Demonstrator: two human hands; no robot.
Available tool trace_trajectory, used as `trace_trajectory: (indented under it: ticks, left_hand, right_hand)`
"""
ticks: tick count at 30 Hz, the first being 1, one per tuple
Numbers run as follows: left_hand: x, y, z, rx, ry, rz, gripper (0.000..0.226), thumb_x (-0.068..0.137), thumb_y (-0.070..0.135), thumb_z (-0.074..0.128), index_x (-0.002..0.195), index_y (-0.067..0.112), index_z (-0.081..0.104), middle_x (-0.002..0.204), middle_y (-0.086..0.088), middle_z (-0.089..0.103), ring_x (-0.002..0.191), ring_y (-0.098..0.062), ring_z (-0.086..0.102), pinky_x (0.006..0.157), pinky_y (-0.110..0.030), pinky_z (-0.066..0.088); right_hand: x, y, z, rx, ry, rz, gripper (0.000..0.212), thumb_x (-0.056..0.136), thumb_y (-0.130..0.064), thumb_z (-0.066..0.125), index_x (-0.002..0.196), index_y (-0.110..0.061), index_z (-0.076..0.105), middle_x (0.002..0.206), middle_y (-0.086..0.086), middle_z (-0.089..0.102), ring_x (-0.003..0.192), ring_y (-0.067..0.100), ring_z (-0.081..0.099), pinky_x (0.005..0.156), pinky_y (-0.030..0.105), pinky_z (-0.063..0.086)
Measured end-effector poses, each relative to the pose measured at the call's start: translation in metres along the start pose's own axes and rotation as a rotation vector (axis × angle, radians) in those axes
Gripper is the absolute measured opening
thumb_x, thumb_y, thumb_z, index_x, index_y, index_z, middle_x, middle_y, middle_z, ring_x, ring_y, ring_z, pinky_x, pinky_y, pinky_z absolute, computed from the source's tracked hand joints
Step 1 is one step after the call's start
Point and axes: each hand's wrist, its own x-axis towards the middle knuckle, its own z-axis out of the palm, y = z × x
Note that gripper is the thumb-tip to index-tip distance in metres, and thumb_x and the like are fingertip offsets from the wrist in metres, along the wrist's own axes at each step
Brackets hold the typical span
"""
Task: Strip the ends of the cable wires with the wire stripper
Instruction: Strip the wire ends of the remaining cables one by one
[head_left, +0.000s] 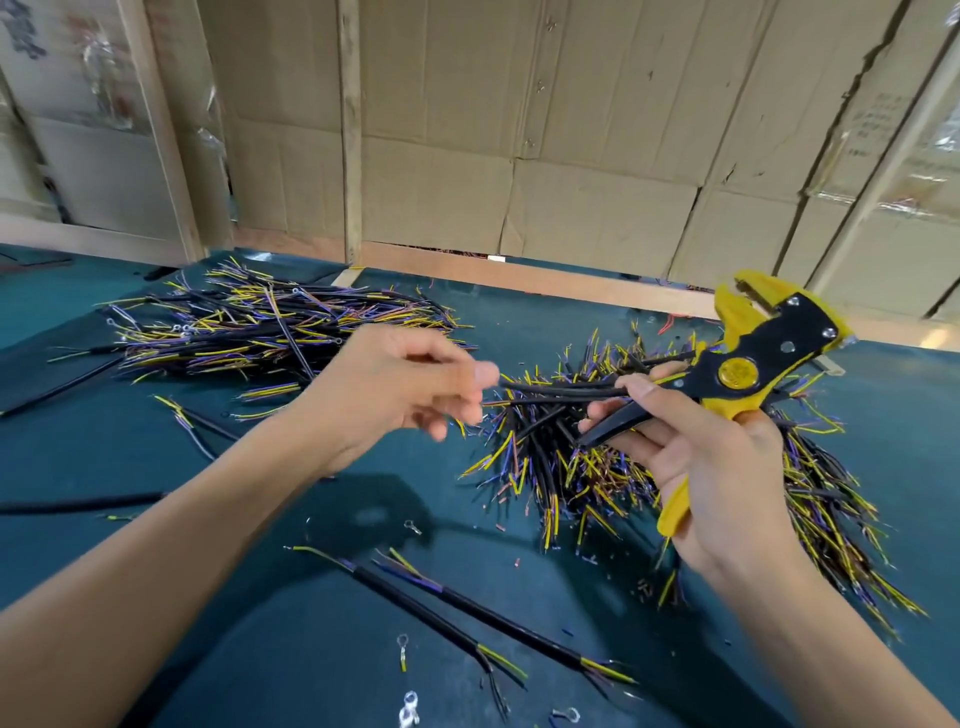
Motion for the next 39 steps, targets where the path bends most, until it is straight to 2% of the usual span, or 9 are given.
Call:
trace_trajectory:
  ticks: [6,9,15,20,25,30,34,37,39]
  left_hand:
    - [-0.001,0.007,0.012,-0.547,0.022,0.127,0.007,0.082,0.016,0.071,0.076,0.018,0.073,0.079,0.001,0.068,0.073,-0.014,0.067,0.067,-0.026,0.054]
    - [-0.002,0.011,0.017,-0.579,0.051,0.209,0.005,0.086,0.017,0.067,0.083,0.015,0.071,0.088,-0.002,0.069,0.087,-0.023,0.07,0.073,-0.033,0.056]
    - [-0.004,0.015,0.011,-0.334,0.201,0.264,0.012,0.078,0.016,0.071,0.087,0.009,0.074,0.078,-0.007,0.071,0.065,-0.021,0.067,0.06,-0.028,0.055]
    - [-0.011,0.012,0.025,-0.134,0.064,0.204,0.015,0.07,0.028,0.079,0.077,0.014,0.077,0.081,-0.013,0.074,0.07,-0.022,0.068,0.05,-0.027,0.051]
    - [-0.019,0.006,0.049,-0.117,0.034,0.14,0.021,0.069,0.036,0.079,0.077,0.017,0.078,0.084,-0.009,0.076,0.072,-0.013,0.066,0.046,-0.021,0.043]
    - [-0.022,0.003,0.053,-0.146,0.075,0.082,0.023,0.068,0.038,0.079,0.078,0.017,0.078,0.084,-0.01,0.075,0.066,-0.013,0.062,0.045,-0.021,0.031]
    - [-0.023,0.003,0.061,-0.356,0.069,-0.015,0.023,0.063,0.03,0.081,0.08,0.013,0.079,0.078,-0.007,0.073,0.062,-0.014,0.065,0.049,-0.019,0.044]
    - [-0.024,0.002,0.068,-0.488,0.079,-0.027,0.019,0.063,0.022,0.081,0.078,0.011,0.077,0.075,-0.012,0.071,0.061,-0.02,0.064,0.053,-0.022,0.05]
    - [-0.025,0.0,0.074,-0.528,0.127,-0.024,0.011,0.069,0.014,0.078,0.079,0.011,0.074,0.071,-0.013,0.068,0.059,-0.022,0.06,0.053,-0.023,0.05]
  right_hand:
    - [-0.009,0.015,0.01,0.204,-0.143,0.164,0.01,0.079,-0.001,0.069,0.084,-0.01,0.066,0.083,0.019,0.065,0.072,0.042,0.069,0.072,0.055,0.059]
    - [-0.01,0.016,0.01,0.164,-0.229,0.293,0.015,0.08,-0.012,0.074,0.091,-0.008,0.065,0.086,0.02,0.065,0.073,0.043,0.067,0.076,0.061,0.057]
    - [-0.013,0.014,0.013,-0.059,-0.245,0.36,0.03,0.074,-0.037,0.081,0.084,-0.01,0.074,0.094,0.02,0.07,0.068,0.043,0.067,0.079,0.073,0.052]
    - [-0.024,0.012,0.018,-0.095,-0.259,0.165,0.027,0.067,-0.032,0.088,0.083,-0.016,0.074,0.095,0.028,0.071,0.072,0.04,0.071,0.07,0.05,0.06]
    - [-0.028,0.007,0.022,-0.195,-0.301,0.026,0.017,0.071,-0.01,0.083,0.075,-0.025,0.075,0.075,0.004,0.073,0.069,0.022,0.069,0.069,0.032,0.058]
    - [-0.028,0.008,0.024,-0.215,-0.239,-0.003,0.025,0.076,0.004,0.082,0.076,-0.019,0.073,0.08,0.022,0.072,0.067,0.034,0.069,0.065,0.034,0.058]
    - [-0.027,0.008,0.025,-0.09,-0.171,0.077,0.019,0.069,-0.002,0.084,0.081,-0.01,0.072,0.084,0.018,0.074,0.069,0.035,0.069,0.071,0.049,0.061]
    - [-0.025,0.006,0.023,0.023,-0.142,0.124,0.028,0.064,0.002,0.086,0.08,-0.018,0.074,0.081,0.01,0.073,0.07,0.027,0.071,0.065,0.032,0.059]
    - [-0.025,0.007,0.023,0.033,-0.143,0.122,0.029,0.064,0.003,0.085,0.079,-0.019,0.075,0.082,0.01,0.073,0.074,0.026,0.072,0.068,0.03,0.059]
